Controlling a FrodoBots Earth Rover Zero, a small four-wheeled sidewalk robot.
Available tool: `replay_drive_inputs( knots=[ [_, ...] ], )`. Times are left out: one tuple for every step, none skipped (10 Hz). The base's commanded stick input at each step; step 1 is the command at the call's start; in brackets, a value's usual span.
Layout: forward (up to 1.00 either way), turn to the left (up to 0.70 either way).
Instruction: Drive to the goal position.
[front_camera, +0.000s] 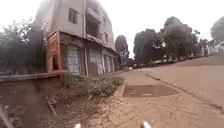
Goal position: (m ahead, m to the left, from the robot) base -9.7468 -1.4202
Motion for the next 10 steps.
replay_drive_inputs(
  knots=[
    [-0.3, 0.07],
    [-0.3, 0.09],
    [-0.3, 0.12],
    [-0.3, 0.15],
    [-0.3, 0.13],
    [-0.3, 0.07],
    [-0.3, 0.13],
    [-0.3, 0.17],
    [-0.3, 0.07],
    [-0.3, 0.15]
  ],
)
